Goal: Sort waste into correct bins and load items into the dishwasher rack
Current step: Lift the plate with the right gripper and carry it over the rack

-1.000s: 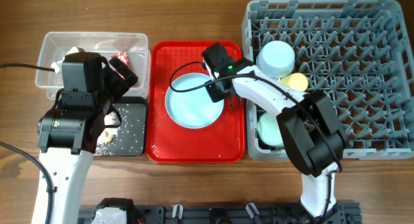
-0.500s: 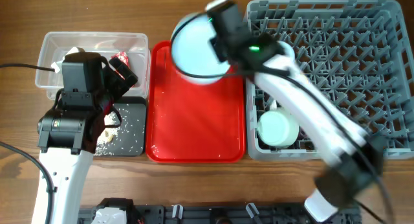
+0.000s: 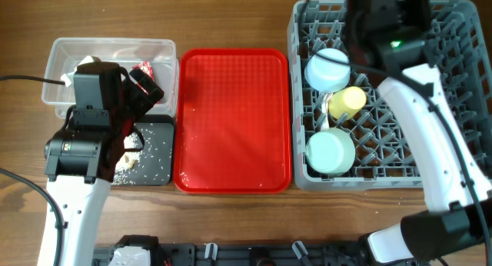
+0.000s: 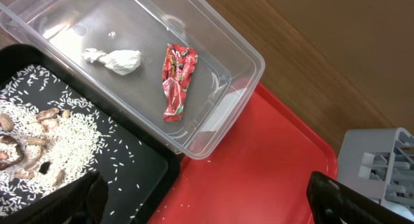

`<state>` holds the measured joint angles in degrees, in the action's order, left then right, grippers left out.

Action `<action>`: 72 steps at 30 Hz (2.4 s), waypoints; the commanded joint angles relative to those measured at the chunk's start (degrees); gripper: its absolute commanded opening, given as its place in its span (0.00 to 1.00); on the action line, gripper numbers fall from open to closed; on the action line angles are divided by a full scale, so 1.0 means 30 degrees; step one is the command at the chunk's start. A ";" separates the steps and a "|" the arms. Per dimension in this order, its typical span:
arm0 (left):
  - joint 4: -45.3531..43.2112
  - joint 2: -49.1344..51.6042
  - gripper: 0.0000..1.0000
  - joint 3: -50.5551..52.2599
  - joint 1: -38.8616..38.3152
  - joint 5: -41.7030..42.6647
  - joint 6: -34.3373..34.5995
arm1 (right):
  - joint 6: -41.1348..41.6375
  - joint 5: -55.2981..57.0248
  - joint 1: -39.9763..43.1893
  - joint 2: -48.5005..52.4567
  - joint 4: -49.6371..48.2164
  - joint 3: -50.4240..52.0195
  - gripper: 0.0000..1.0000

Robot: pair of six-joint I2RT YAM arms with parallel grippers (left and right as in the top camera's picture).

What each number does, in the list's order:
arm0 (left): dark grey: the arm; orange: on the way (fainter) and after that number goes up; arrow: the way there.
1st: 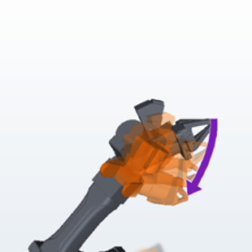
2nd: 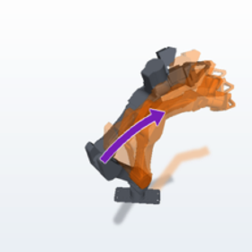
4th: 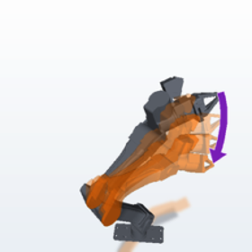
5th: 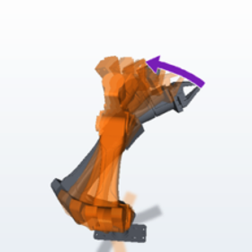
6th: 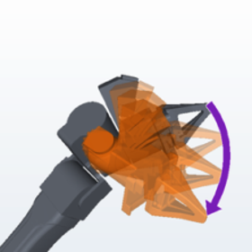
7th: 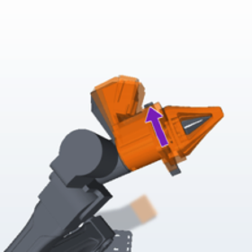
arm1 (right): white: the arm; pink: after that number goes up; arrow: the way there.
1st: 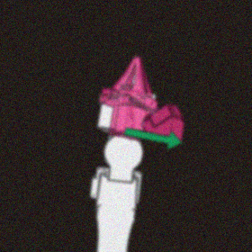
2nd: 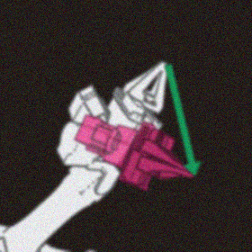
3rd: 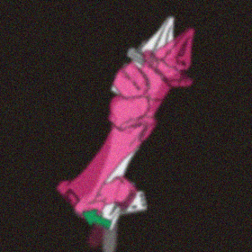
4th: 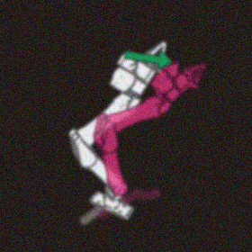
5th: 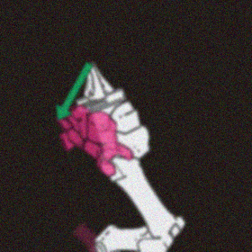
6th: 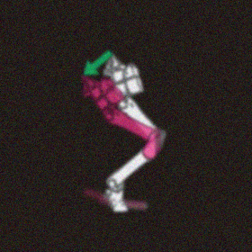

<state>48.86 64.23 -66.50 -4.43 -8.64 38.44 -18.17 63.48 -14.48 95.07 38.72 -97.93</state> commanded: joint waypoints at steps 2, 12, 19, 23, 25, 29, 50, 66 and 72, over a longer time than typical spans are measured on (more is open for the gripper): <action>-0.0058 0.0000 1.00 -0.0284 0.0066 0.0087 -0.0226 | -0.0386 0.0299 0.1188 0.0954 0.0051 0.1042 0.04; -0.0058 0.0000 1.00 -0.0284 0.0066 0.0087 -0.0226 | 0.0138 -0.1362 0.1268 0.1836 -0.0160 0.2419 0.04; -0.0058 0.0000 1.00 -0.0284 0.0066 0.0087 -0.0226 | 0.0073 -0.1348 0.1326 0.2878 -0.0255 0.2922 0.04; -0.0058 0.0000 1.00 -0.0284 0.0066 0.0087 -0.0226 | 0.0080 -0.1370 0.1341 0.3526 -0.0386 0.2922 0.04; -0.0058 0.0000 1.00 -0.0284 0.0066 0.0087 -0.0226 | 0.0087 -0.1763 0.1311 0.3672 -0.0430 0.2922 0.05; -0.0058 0.0000 1.00 -0.0284 0.0066 0.0087 -0.0226 | 0.0066 -0.3133 0.1224 0.3672 -0.0415 0.2922 0.20; -0.0058 0.0000 1.00 -0.0284 0.0066 0.0087 -0.0226 | 0.4248 -2.2148 0.1027 -0.2047 -0.0168 0.2594 1.00; -0.0058 0.0000 1.00 -0.0284 0.0066 0.0087 -0.0226 | 0.4248 -2.4057 0.1027 -0.2047 -0.0160 0.2616 1.00; -0.0058 0.0000 1.00 -0.0284 0.0066 0.0087 -0.0226 | 0.4167 -2.4050 0.1027 -0.2390 -0.0160 0.2667 1.00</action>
<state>48.86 64.23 -66.50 -4.43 -8.64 38.44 -6.20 -7.53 -11.31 88.27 38.30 -89.71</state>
